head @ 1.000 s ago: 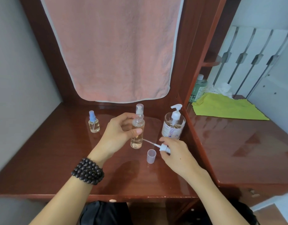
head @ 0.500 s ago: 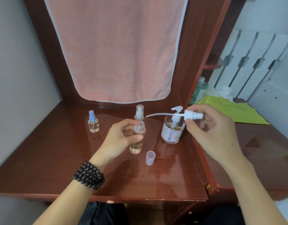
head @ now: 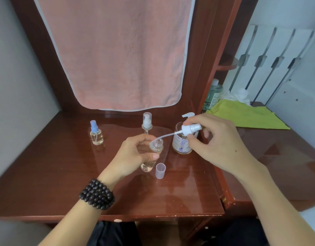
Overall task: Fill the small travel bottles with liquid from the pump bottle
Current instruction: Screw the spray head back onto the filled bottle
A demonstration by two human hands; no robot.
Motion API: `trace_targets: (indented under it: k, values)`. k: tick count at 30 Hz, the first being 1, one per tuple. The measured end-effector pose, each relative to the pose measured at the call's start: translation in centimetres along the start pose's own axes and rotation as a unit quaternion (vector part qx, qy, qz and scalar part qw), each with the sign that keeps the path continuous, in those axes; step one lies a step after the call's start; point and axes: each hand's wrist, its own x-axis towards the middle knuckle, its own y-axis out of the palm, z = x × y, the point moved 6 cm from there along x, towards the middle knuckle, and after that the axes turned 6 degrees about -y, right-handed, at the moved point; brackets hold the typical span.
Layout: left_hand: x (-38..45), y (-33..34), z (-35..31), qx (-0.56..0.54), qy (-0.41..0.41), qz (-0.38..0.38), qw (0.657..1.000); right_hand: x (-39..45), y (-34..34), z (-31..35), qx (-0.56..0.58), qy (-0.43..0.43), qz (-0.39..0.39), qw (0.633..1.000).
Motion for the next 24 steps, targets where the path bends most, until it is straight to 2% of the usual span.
trace_targets:
  k: [10,14,17,24]
  values:
    - [0.2,-0.1,-0.3,0.004,0.001,-0.008,1.0,1.0,-3.1,-0.8,-0.039,-0.012,-0.022,0.999]
    - [0.3,0.1,-0.6,0.004,0.006,-0.005,1.0,0.9,-2.2,-0.8,-0.027,-0.01,-0.004,1.0]
    - [0.4,0.5,-0.9,-0.004,0.01,0.002,1.0,1.0,-0.6,-0.6,-0.014,-0.021,0.033,0.999]
    - [0.2,1.4,-1.9,0.013,0.024,0.011,1.0,1.7,3.4,-1.7,0.018,-0.029,0.178,0.983]
